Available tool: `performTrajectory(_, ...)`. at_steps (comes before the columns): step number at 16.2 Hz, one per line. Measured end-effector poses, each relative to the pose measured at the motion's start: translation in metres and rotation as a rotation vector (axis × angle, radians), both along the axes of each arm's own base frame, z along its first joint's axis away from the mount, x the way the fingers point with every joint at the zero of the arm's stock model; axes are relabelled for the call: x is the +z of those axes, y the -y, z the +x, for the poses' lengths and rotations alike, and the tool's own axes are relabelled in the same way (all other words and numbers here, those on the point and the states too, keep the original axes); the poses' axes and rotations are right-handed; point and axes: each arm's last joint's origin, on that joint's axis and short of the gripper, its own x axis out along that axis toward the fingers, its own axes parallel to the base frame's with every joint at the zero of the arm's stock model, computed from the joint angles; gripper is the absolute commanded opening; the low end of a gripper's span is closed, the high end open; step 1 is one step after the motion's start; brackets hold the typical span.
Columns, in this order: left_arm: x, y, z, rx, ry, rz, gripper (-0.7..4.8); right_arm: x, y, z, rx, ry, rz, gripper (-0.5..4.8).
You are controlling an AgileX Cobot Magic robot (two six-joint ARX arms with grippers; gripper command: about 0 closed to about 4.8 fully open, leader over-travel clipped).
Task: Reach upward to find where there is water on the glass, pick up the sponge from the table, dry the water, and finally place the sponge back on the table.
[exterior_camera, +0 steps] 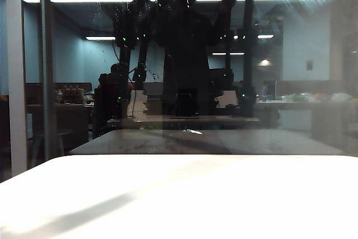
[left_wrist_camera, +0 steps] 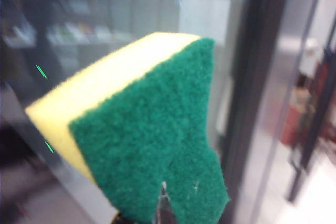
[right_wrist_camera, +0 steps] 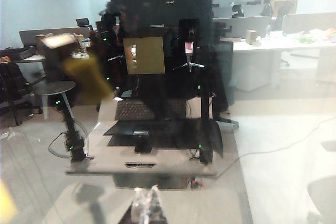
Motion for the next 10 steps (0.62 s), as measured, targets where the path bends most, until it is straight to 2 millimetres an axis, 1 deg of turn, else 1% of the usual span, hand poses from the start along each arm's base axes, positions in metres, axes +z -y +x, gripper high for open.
performTrajectory(2, 0.021, -0.022, -0.003, 0.047, 0.074, -0.05, -0.06, 0.0, 0.0, 0.0, 0.0, 0.0, 0.0, -0.06)
performTrajectory(3, 0.031, -0.038, -0.001, 0.088, 0.114, -0.074, -0.06, 0.0, 0.0, 0.0, 0.0, 0.0, 0.0, -0.06)
performTrajectory(5, 0.037, -0.055, 0.004, 0.138, 0.152, -0.103, -0.06, 0.0, 0.0, 0.0, 0.0, 0.0, 0.0, -0.06)
performTrajectory(7, 0.038, -0.07, 0.012, 0.179, 0.149, -0.13, -0.06, 0.0, 0.0, 0.0, 0.0, 0.0, 0.0, -0.05)
performTrajectory(8, 0.039, -0.081, 0.019, 0.216, 0.158, -0.136, -0.06, 0.0, 0.0, 0.0, 0.0, 0.0, 0.0, -0.05)
performTrajectory(10, 0.041, -0.097, 0.024, 0.263, 0.189, -0.147, -0.06, 0.0, 0.0, 0.0, 0.0, -0.001, 0.0, -0.05)
